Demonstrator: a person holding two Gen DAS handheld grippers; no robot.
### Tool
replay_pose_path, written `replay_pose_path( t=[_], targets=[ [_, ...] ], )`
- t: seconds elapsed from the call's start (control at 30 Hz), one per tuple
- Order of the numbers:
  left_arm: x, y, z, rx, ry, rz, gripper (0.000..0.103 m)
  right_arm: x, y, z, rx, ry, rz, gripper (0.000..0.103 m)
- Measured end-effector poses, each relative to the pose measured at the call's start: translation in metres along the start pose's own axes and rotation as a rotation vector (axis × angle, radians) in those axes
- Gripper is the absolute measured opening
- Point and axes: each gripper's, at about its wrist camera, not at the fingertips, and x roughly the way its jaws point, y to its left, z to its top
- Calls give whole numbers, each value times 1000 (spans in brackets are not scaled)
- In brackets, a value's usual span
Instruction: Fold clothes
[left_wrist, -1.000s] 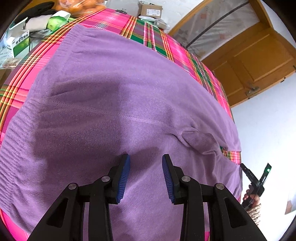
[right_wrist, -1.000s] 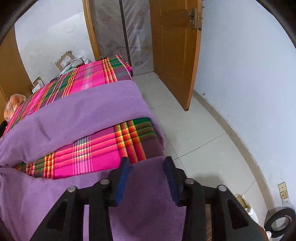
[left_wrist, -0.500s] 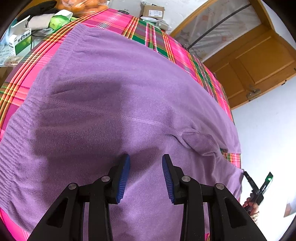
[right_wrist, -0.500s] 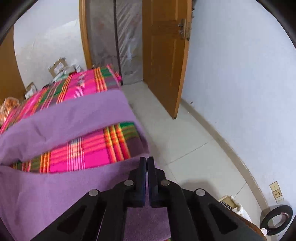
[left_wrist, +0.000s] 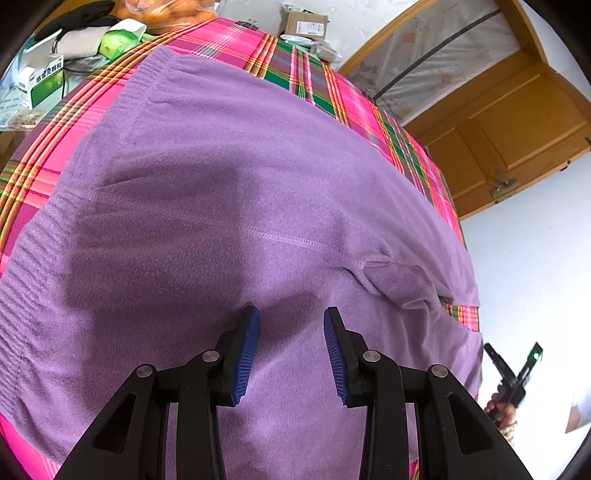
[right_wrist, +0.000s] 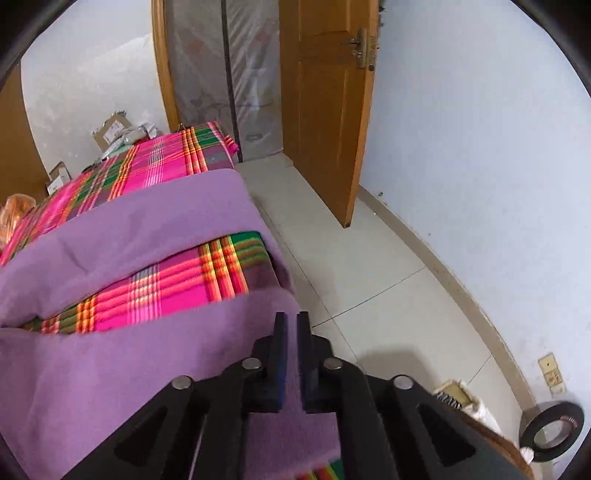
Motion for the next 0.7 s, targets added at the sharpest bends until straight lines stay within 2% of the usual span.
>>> replay_pose_path(
  t=[0.03, 0.17, 0.23, 0.3, 0.57, 0.7],
  targets=[
    [0, 0, 0, 0, 0, 0, 37, -6, -6, -5, 21, -1, 3, 14],
    [-2, -1, -4, 4, -7, 7, 37, -22, -31, -27, 137, -5, 20, 17],
    [-4, -2, -6, 9, -12, 14, 37, -27, -44, -41, 199, 2, 38, 30],
    [-6, -3, -8, 16, -18, 24, 37, -26, -49, -50, 222, 9, 34, 35],
    [-11, -8, -22, 42, -18, 40, 37, -22, -47, -61, 253, -21, 114, 35],
    [-13, -7, -28, 34, -15, 46, 37, -26, -48, -63, 241, -25, 90, 19]
  ],
)
